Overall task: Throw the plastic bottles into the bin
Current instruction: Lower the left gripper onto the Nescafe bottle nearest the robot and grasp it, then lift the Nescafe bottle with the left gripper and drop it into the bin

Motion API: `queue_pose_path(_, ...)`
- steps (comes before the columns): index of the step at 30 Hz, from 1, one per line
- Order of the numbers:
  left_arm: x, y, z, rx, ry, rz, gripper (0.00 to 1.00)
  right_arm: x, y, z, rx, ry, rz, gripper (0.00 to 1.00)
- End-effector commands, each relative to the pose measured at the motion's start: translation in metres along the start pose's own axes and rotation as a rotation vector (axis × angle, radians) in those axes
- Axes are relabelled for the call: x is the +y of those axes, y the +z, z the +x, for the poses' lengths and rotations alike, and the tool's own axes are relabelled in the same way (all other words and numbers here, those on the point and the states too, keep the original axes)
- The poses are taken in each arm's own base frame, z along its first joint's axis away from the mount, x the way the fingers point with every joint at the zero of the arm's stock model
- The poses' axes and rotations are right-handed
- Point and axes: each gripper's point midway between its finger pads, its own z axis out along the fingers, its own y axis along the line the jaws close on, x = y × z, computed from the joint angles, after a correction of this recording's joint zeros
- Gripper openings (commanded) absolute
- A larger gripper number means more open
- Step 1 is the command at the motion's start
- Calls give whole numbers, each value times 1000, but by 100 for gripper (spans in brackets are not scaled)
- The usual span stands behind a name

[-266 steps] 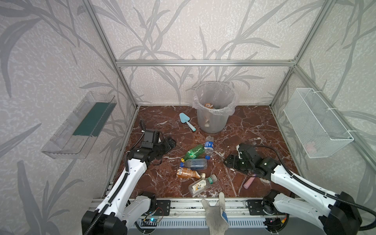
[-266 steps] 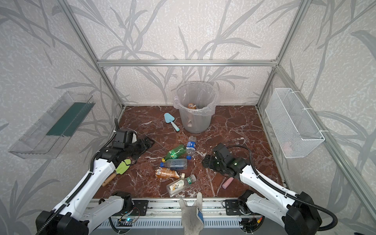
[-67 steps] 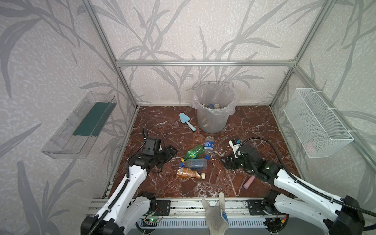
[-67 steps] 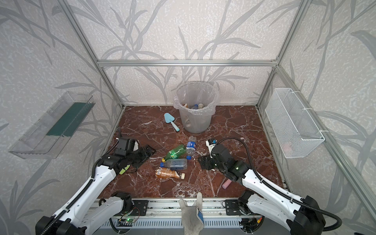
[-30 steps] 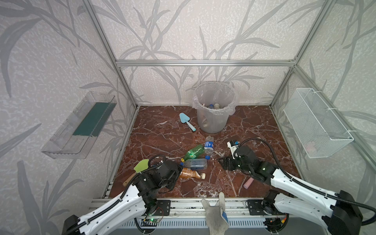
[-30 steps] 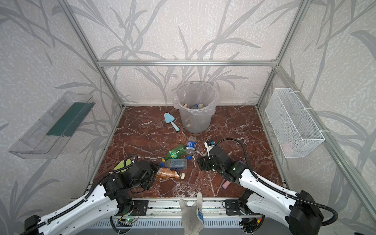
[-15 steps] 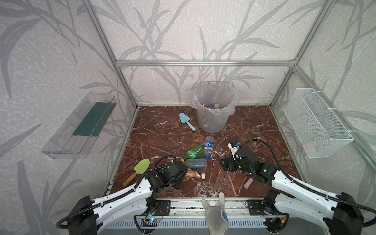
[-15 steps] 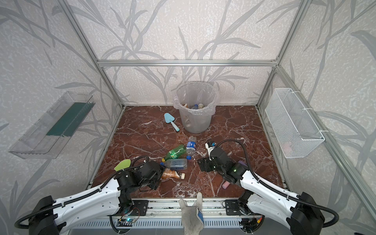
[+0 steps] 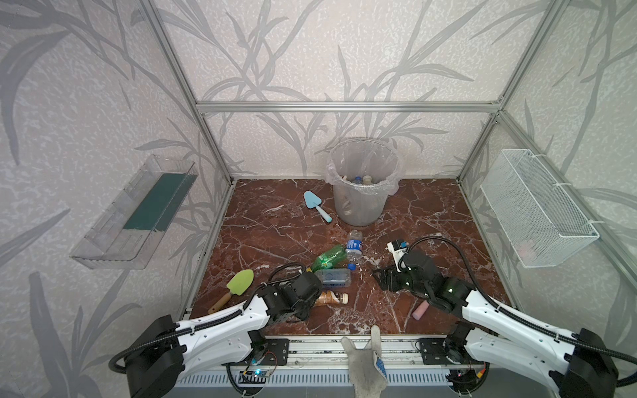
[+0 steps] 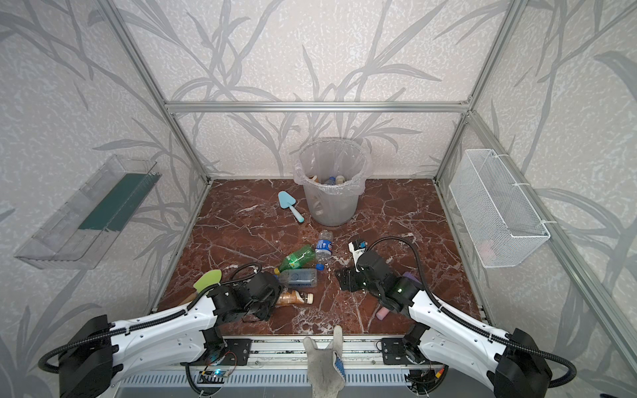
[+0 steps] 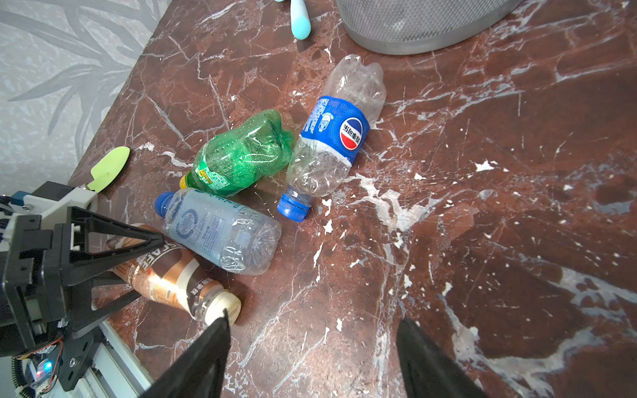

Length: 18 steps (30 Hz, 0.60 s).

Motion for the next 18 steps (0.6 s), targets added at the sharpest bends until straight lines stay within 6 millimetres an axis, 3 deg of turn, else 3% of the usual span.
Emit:
queue_pose_path(1, -4, 0, 6, 17, -29, -10, 73, 1, 0, -1, -16, -18, -3, 76)
queue_pose_path(7, 12, 3, 2, 12, -17, -51, 65, 0, 0, 0, -17, -18, -1, 76)
queue_pose_path(18, 35, -14, -18, -36, 26, -60, 46, 1, 3, 0, -11, -15, -7, 74)
